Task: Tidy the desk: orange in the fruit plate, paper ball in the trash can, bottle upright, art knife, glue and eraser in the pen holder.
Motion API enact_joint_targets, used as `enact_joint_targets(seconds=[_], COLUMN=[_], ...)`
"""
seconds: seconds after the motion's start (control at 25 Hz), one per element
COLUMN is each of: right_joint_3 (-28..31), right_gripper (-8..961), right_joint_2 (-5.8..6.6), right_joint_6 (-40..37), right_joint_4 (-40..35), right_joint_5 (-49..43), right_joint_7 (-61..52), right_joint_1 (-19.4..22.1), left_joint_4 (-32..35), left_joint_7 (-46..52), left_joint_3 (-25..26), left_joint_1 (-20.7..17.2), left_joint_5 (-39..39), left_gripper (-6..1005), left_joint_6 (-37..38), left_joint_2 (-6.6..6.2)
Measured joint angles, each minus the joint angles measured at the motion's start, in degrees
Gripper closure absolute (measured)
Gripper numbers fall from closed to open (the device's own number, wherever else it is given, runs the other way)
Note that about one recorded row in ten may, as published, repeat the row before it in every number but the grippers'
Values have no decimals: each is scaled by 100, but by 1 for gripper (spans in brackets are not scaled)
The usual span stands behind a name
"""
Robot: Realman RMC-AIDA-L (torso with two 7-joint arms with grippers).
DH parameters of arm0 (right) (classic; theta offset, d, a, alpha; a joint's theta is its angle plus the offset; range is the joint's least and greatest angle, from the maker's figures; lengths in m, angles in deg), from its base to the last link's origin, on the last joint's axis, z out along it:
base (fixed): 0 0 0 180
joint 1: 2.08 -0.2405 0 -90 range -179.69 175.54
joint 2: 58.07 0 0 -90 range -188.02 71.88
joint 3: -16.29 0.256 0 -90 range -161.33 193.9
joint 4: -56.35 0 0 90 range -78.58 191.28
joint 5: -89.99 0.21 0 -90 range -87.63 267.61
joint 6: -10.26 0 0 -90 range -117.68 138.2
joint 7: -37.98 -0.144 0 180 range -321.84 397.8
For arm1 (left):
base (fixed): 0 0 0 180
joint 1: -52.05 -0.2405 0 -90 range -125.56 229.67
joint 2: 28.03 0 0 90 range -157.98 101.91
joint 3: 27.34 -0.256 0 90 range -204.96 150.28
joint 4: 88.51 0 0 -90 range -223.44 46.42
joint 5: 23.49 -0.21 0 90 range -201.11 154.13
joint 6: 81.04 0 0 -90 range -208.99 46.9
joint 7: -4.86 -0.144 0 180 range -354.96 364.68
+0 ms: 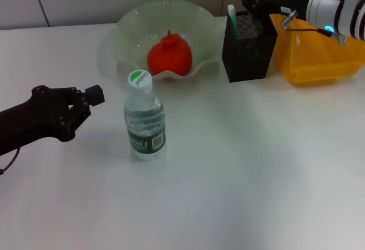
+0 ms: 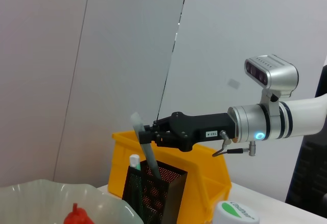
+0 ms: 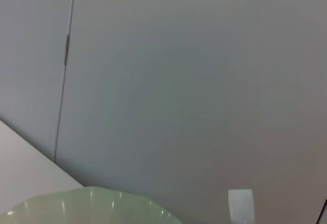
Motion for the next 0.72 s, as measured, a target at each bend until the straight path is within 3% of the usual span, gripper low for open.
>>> enact_joint_targets(seconds=[0.36, 0.48, 0.72], right_joint_3=[-65, -71, -71], right_gripper=[809, 662, 622], right_joint_2=[30, 31, 20], right_joint_6=[-227, -229, -232], right_joint_4=[-43, -48, -85], right_joint_5=[-55, -62, -75], right_joint_7=[-283, -292, -317], right_joint_1=[-31, -28, -31], left_joint_4=[-5, -7, -9], left_joint_7=[0, 0, 0], left_joint_3=[0, 0, 0], left_joint_1=[11, -3, -6], left_joint_5=[-11, -9, 0], left_gripper=[906, 905, 905], left_joint_6=[5, 7, 9], left_joint_2=[0, 0, 0])
